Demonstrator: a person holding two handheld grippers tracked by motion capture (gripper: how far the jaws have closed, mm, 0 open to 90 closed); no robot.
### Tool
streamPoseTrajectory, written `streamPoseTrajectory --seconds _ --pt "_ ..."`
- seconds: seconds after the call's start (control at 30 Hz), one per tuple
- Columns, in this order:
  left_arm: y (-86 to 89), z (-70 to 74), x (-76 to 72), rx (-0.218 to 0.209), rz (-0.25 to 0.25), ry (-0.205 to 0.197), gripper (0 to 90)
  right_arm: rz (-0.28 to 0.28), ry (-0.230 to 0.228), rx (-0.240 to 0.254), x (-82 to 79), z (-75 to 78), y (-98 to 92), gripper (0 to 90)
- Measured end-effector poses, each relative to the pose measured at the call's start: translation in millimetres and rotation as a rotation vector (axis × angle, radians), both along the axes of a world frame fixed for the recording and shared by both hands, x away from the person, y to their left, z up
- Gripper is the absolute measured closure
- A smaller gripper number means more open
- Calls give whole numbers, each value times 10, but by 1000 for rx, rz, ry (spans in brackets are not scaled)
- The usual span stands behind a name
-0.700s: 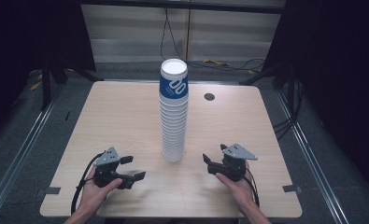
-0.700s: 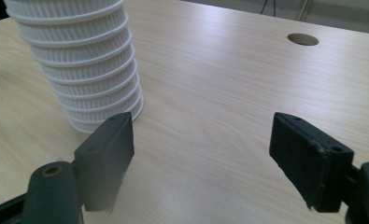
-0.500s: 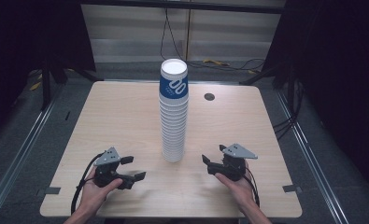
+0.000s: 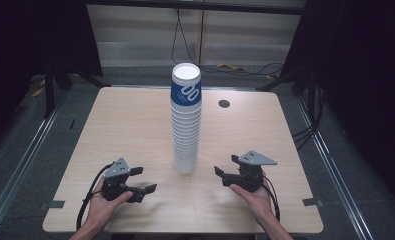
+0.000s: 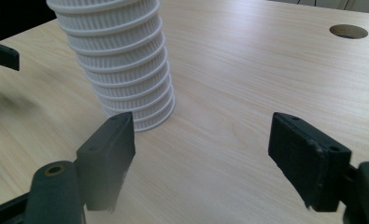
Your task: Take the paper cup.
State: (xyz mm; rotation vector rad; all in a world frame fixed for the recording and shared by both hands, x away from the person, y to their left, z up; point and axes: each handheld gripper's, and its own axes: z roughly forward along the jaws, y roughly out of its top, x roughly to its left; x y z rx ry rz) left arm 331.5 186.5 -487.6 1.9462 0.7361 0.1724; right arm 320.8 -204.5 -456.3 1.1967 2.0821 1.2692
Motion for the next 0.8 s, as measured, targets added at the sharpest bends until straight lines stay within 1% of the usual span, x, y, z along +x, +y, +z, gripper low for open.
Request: streamPoseTrajectory --seconds 0.1,0.17,0.3,0.33,0.43,0.47,0.5,0.57,0.67,0.7,0.73,0.77,0.8 --pt "-4 -2 -4 0 -4 -2 168 33 9 25 -19 56 10 263" --pt "-4 -2 -13 4 -9 -3 168 41 13 34 -29 92 13 264" --pt "-4 2 -14 1 -12 -6 168 56 9 38 -28 147 24 264" --pt "-7 0 -12 3 -12 -8 168 69 4 36 -29 182 31 263" --pt "-10 -1 -8 4 -15 -8 168 73 13 32 -28 212 32 261" --pt "-10 2 -7 8 -15 -11 168 73 19 39 -25 223 26 248" --pt "-12 6 -6 8 -16 -12 168 81 21 36 -31 247 18 243" --pt "-14 7 -5 8 -15 -14 168 87 17 35 -30 268 13 241" --pt "-19 1 5 -1 -15 -4 168 99 17 43 -22 288 14 244" --pt "-19 -1 10 2 -6 -5 168 105 25 46 -17 286 24 255" --pt "-17 -2 12 18 12 -13 169 109 31 49 -11 278 36 258" --pt "-3 -9 31 17 18 -8 178 127 38 50 1 263 62 258" --pt "-3 -9 31 17 18 -8 178 127 38 50 1 263 62 258"
